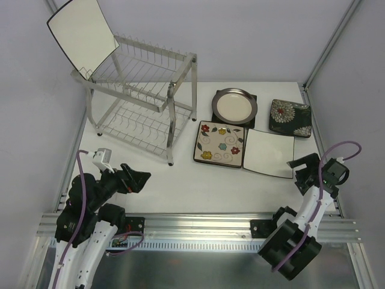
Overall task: Load the plates into the dish rack
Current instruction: Grab a plate with the right arm
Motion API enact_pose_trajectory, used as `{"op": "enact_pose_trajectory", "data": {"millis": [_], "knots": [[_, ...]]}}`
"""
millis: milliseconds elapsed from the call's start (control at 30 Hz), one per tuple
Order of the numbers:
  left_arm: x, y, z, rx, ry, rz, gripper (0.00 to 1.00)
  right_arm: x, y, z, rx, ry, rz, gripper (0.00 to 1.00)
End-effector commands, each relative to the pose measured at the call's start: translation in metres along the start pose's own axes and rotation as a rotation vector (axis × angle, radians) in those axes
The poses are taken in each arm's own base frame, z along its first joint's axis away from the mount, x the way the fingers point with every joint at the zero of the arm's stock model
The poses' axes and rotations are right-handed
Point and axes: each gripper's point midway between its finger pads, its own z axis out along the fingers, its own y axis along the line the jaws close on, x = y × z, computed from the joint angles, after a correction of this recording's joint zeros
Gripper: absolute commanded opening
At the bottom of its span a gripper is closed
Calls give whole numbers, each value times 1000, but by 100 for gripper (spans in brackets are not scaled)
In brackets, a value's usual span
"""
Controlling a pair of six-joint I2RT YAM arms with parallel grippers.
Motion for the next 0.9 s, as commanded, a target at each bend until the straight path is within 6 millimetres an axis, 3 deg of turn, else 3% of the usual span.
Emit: {"op": "enact_pose_trajectory", "data": {"millis": [0,267,567,867], "knots": [[-13,-9,-3,16,-29,24,99,-7,6,7,-74,-14,65,98],[-11,-5,3,0,11,37,99,6,-7,28,-133,-2,124,96],[-15,-6,4,-8,18,46,99,17,-6,46,-244,-2,108,97],[-21,-6,3,-18,4,77,99,34,-14,59,-251,61,149,95]]}}
